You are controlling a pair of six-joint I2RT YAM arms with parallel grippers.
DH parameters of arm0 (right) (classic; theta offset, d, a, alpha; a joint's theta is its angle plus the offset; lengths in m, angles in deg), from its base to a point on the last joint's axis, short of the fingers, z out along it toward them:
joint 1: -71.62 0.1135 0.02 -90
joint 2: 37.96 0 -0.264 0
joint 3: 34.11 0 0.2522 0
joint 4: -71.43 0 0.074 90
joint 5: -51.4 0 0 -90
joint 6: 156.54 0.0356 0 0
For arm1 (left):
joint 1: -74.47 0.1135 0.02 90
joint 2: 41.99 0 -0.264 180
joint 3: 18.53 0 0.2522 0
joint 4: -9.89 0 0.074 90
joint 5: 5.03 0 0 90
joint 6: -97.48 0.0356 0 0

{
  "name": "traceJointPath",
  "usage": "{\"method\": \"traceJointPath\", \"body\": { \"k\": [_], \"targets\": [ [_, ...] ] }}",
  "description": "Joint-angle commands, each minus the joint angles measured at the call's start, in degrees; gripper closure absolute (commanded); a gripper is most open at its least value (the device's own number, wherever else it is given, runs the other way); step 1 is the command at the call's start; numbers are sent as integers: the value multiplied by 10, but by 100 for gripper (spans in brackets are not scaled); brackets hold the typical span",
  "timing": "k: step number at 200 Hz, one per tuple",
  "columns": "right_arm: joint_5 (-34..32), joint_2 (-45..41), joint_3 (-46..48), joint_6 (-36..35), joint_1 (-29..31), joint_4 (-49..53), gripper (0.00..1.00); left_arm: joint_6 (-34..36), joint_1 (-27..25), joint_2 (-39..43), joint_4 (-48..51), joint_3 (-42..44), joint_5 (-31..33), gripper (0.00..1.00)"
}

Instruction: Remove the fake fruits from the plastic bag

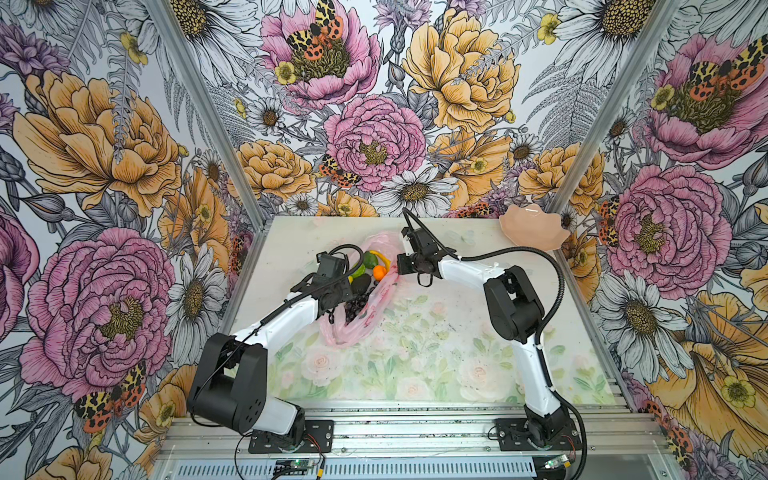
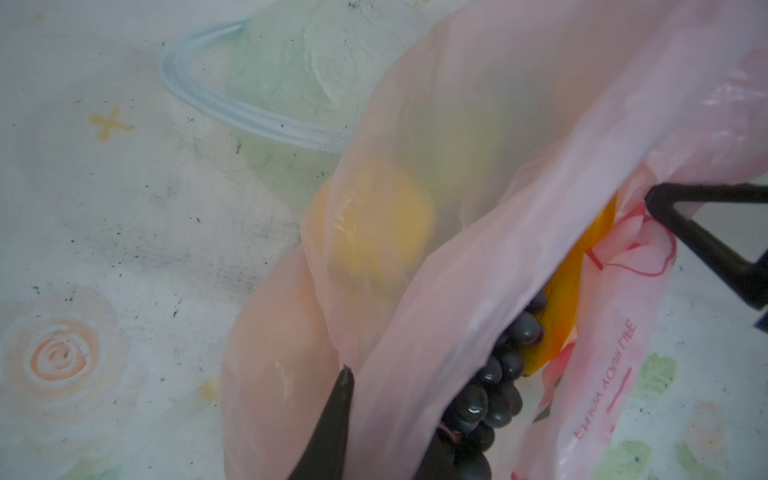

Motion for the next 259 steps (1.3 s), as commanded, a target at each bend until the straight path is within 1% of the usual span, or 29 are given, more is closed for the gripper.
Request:
{"method": "traceJointPath", "body": {
  "k": [1, 13, 25, 38, 42, 51, 59, 77, 92, 110, 131, 159, 166, 170, 179, 214, 225, 259],
  "targets": [
    [19, 34, -58, -17, 6, 15, 100, -28, 28, 54, -32, 42, -39, 85],
    [17, 44, -77, -23, 7, 22, 100, -36, 45, 76, -40, 61, -48, 87],
    [13, 44, -92, -26, 7, 36, 90, -43, 58, 88, -46, 70, -61, 89],
    [3, 28, -95, -26, 7, 54, 72, -46, 67, 91, -55, 72, -73, 90],
    [-2, 20, -92, -25, 7, 59, 63, -46, 69, 89, -58, 71, -78, 91],
    [-11, -3, -79, -17, 7, 66, 50, -49, 70, 83, -62, 68, -87, 92],
    [-19, -29, -56, -5, 7, 68, 40, -50, 70, 78, -67, 66, -95, 93],
    [-28, -87, 4, 39, 10, 67, 27, -56, 70, 70, -84, 63, -109, 93],
    [-42, -127, 49, 62, 25, 67, 21, -58, 67, 67, -93, 63, -117, 93],
    [-69, -159, 90, 89, 55, 67, 19, -57, 59, 62, -95, 64, -120, 94],
    [-90, -173, 116, 117, 91, 67, 18, -62, 50, 66, -97, 71, -119, 94],
    [-96, -155, 102, 131, 137, 70, 18, -70, 43, 75, -100, 83, -121, 94],
    [-102, -146, 94, 135, 138, 77, 18, -72, 42, 76, -100, 85, -121, 94],
    [-105, -142, 89, 136, 154, 82, 18, -72, 41, 77, -100, 86, -121, 94],
    [-120, -134, 85, 134, 162, 91, 18, -73, 40, 78, -100, 88, -121, 94],
    [-172, -103, 64, 110, 173, 146, 18, -78, 36, 86, -100, 96, -115, 94],
    [-179, -103, 76, 106, 172, 148, 19, -81, 39, 89, -101, 100, -115, 94],
    [-189, -134, 141, 105, 155, 146, 27, -93, 56, 99, -115, 120, -124, 94]
  ]
}}
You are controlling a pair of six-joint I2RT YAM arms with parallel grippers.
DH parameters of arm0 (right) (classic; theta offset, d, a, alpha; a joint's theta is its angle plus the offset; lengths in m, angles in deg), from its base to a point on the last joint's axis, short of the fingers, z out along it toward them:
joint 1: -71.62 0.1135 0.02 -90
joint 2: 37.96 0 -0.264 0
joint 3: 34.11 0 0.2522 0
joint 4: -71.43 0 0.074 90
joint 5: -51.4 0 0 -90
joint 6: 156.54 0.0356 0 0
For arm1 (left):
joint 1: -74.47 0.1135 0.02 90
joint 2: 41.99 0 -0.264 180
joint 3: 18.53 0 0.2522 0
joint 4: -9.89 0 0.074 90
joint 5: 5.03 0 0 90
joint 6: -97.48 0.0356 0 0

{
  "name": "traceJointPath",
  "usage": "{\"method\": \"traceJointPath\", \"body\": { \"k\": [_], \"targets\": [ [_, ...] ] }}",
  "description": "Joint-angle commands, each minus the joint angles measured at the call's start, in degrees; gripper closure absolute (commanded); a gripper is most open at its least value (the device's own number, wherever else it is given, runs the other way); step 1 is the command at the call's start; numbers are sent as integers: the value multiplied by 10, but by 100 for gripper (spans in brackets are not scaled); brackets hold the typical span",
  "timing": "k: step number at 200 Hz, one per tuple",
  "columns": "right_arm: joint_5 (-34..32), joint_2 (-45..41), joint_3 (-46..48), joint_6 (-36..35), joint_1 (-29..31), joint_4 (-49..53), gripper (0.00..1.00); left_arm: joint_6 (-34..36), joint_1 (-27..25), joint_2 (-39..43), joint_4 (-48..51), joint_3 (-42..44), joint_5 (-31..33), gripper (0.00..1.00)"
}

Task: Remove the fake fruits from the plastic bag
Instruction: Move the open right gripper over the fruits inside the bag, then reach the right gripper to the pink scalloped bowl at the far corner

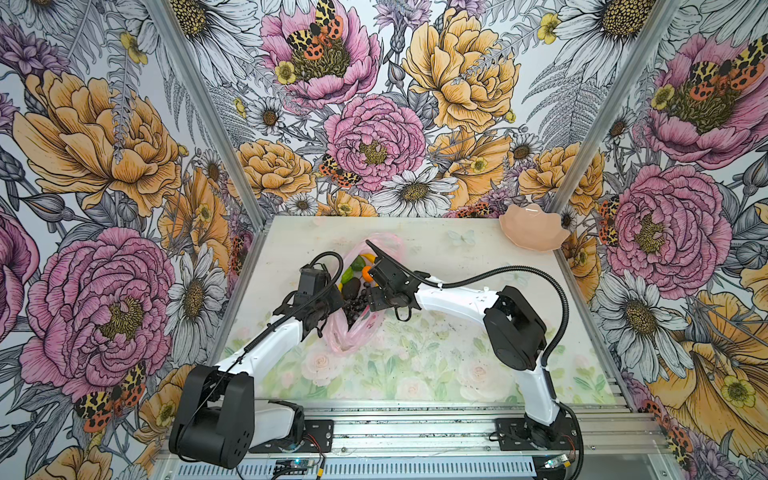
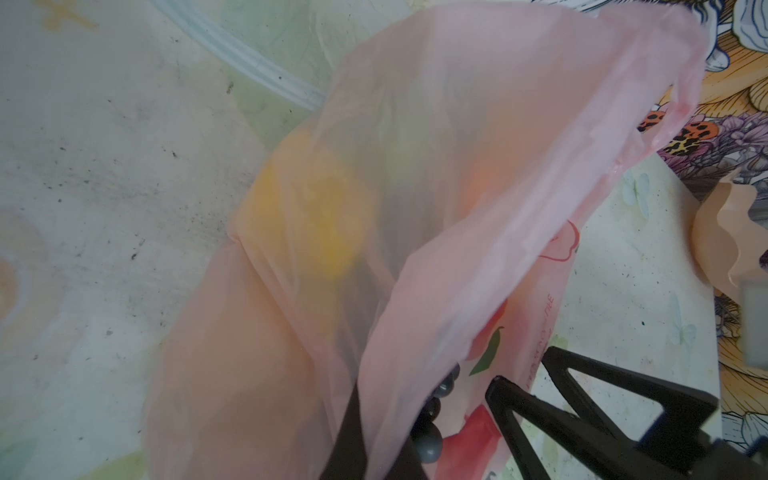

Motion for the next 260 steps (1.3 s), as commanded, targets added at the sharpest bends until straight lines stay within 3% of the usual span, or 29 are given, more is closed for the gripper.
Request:
{"method": "traceJointPath", "body": {
  "k": [1, 55, 102, 132, 206, 260],
  "targets": [
    [-31, -23, 40, -5, -18, 16, 27, -15, 11, 17, -21, 17, -14, 94],
    [-7, -83, 104, -25, -56, 4, 28, -21, 21, 24, -37, 36, -17, 93],
    [90, -171, 149, -28, -109, -49, 19, -12, 7, 14, -50, 35, -25, 93],
    [153, -233, 195, -12, -179, -93, 18, -3, 0, 7, -53, 33, -23, 93],
    [33, -313, 289, 147, -443, -161, 23, 6, -13, 16, -60, 55, -22, 93],
    [48, -206, 222, 193, -564, -221, 33, 24, -21, 19, -101, 85, -31, 94]
  ]
}}
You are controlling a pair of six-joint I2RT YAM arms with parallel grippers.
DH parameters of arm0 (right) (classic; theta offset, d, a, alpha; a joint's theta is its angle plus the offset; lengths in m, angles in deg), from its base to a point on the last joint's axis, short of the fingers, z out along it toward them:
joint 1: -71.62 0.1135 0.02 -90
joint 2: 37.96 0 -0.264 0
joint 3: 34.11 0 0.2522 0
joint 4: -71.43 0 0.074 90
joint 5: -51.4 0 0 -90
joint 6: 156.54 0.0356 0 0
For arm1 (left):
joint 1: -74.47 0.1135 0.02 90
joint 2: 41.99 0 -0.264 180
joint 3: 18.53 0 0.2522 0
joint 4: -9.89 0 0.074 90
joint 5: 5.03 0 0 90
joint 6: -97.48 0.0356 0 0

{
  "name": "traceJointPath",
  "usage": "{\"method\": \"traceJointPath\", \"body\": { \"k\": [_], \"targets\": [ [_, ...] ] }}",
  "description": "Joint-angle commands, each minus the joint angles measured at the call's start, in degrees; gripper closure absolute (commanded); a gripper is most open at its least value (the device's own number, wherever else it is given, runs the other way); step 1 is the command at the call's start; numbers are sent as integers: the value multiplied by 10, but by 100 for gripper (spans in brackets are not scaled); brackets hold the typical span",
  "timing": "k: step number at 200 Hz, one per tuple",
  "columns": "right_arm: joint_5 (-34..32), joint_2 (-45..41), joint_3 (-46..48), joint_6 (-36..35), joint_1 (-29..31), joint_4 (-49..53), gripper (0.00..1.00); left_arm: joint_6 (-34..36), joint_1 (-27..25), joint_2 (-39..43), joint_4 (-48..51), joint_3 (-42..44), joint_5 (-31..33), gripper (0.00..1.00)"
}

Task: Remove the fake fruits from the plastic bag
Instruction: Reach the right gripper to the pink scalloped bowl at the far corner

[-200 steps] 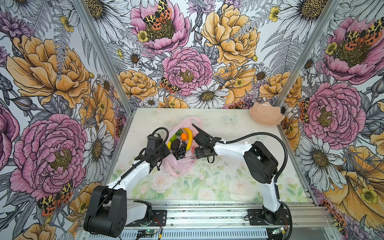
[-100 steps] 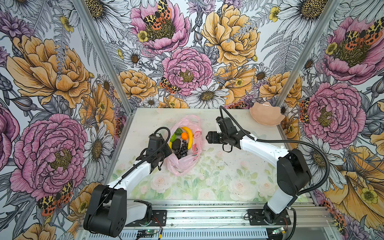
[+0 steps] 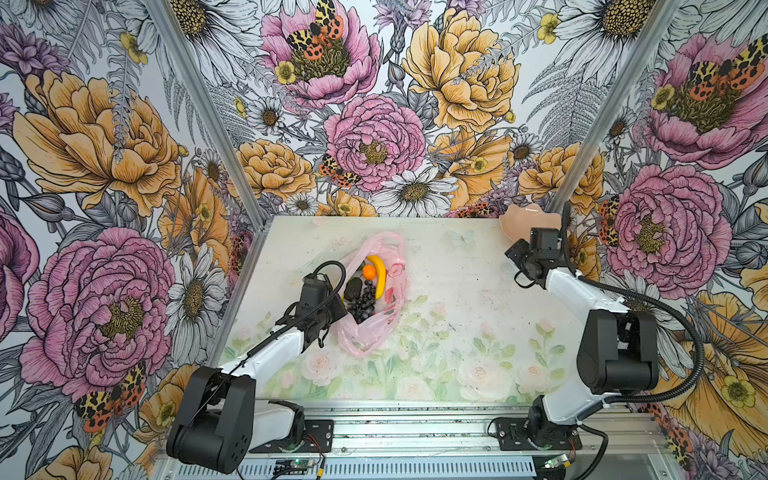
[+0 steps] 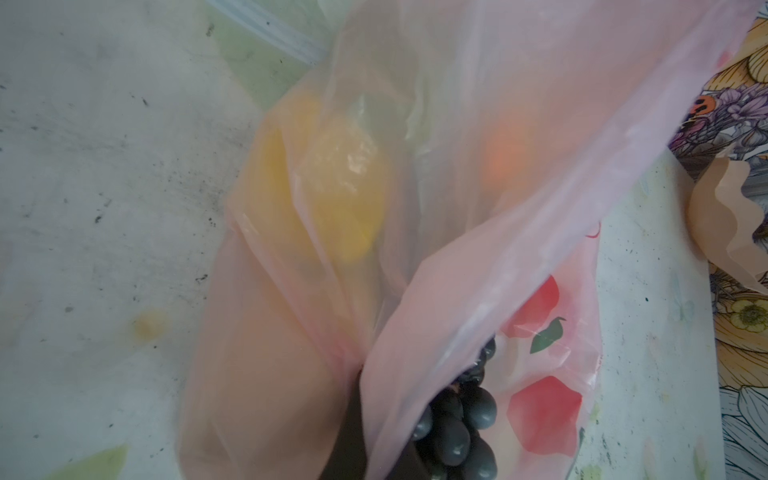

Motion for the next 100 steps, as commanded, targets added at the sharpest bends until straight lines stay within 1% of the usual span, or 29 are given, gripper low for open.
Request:
{"method": "traceJointPath", "body": {
  "k": [1, 26, 40, 61, 100],
  "targets": [
    [4, 62, -52, 36, -27, -47, 33, 22, -5, 11, -32, 16, -16, 94],
    [2, 130, -100, 80, -58, -47, 35, 36, -7, 15, -51, 28, -18, 94],
    [-3, 154, -118, 102, -70, -47, 36, 45, -8, 18, -59, 34, -20, 94],
    [-11, 187, -149, 117, -79, -47, 36, 58, -11, 24, -73, 43, -23, 94],
    [1, 242, -199, 140, -93, -47, 39, 80, -12, 24, -100, 57, -30, 92]
  ]
}}
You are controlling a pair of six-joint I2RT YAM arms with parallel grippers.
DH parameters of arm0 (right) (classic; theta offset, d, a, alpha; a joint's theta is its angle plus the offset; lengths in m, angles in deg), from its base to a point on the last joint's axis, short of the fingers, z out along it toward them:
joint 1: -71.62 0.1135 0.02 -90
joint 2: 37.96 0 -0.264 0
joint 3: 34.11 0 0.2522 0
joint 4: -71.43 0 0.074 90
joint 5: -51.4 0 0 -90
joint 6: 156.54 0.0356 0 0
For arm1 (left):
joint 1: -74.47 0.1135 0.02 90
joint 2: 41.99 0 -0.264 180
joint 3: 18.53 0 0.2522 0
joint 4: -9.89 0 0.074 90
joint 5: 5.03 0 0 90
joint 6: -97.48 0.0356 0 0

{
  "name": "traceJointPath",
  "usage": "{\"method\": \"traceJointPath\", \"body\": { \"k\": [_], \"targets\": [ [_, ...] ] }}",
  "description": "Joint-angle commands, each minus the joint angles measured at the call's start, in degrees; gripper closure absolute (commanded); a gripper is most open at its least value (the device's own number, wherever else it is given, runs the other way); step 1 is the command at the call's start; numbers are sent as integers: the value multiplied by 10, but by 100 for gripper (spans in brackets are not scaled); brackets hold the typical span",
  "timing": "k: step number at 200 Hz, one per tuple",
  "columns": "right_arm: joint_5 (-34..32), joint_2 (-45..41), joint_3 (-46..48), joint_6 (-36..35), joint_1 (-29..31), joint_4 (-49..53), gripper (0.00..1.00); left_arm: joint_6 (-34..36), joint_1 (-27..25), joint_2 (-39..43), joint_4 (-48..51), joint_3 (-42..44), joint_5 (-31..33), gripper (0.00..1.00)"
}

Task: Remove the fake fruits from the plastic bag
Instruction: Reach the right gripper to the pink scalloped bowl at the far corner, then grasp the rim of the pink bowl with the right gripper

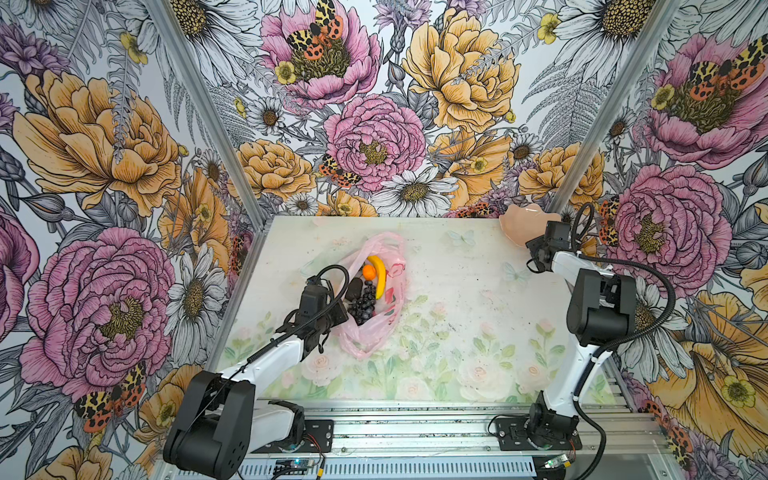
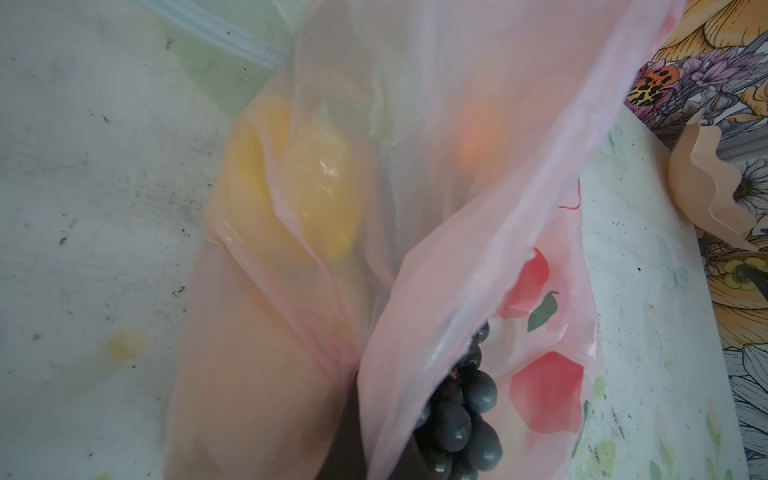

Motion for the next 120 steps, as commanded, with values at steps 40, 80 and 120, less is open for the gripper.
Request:
{"method": "traceJointPath", "body": {
  "k": [40, 80, 120],
  "targets": [
    [51, 87, -100, 45, -14, -7, 47, 47, -6, 3, -47, 17, -18, 94],
    [43, 112, -122, 54, -15, 11, 50, 57, -4, 5, -49, 12, -18, 94],
    [49, 130, -141, 58, -15, 17, 60, 57, -3, 6, -52, 16, -20, 95]
  ]
}}
